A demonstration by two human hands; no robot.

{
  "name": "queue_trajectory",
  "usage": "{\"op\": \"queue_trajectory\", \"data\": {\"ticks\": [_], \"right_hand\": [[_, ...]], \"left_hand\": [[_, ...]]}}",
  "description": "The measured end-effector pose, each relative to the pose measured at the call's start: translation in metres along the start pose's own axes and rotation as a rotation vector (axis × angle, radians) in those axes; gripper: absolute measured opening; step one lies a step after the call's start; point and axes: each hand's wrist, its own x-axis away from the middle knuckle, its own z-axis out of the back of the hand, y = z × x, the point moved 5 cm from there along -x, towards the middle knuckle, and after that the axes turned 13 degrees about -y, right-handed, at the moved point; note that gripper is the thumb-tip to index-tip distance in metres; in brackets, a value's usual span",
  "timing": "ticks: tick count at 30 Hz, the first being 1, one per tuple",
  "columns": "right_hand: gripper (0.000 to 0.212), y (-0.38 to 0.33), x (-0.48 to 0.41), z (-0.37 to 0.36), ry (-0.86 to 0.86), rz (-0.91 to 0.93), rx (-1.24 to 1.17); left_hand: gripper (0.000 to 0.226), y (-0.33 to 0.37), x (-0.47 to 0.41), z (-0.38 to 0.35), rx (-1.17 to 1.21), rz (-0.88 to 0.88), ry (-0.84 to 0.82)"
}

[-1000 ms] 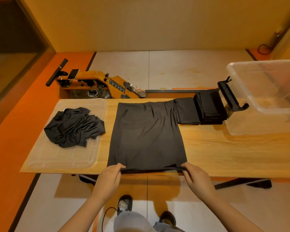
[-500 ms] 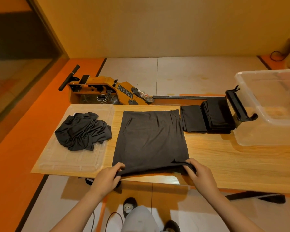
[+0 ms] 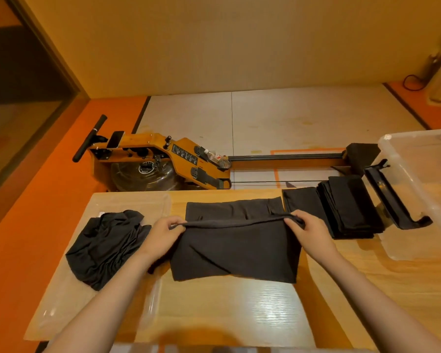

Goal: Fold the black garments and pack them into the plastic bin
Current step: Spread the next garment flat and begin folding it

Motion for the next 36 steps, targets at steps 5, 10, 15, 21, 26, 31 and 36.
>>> {"op": "queue_trajectory", "data": {"ticks": [5,10,15,21,26,31,36], "right_hand": [[0.042,0.000,-0.083,-0.002,0.149,-0.168,0.109],[0.054,0.012,-0.059,-0.055,0.156,-0.107,0.426],[0.052,0.044,-0.012,-0.111,0.047,0.001,0.611],[0.056,0.083,0.015,-0.122,-0.127,0.001,0.750],[0.065,0.096,0.028,-0.110,-0.152,-0.050,0.744],[0.076,0.097,0.056,-0.117,-0.179,-0.059,0.769],[0.073,0.092,0.101,-0.129,-0.202,0.009,0.741]], "left_hand": [[0.027,-0.012,-0.091,0.032,-0.053,0.063,0.078],[0.059,-0.047,-0.091,0.007,-0.273,0.056,0.197],[0.070,-0.069,-0.033,-0.086,-0.520,-0.097,0.170],[0.063,-0.109,-0.015,-0.104,-0.902,-0.132,-0.035],[0.065,-0.113,-0.003,-0.091,-1.010,-0.124,-0.080],[0.070,-0.119,0.020,-0.106,-0.932,-0.104,-0.133],[0.065,-0.114,0.021,-0.102,-0.971,-0.093,-0.096]]}}
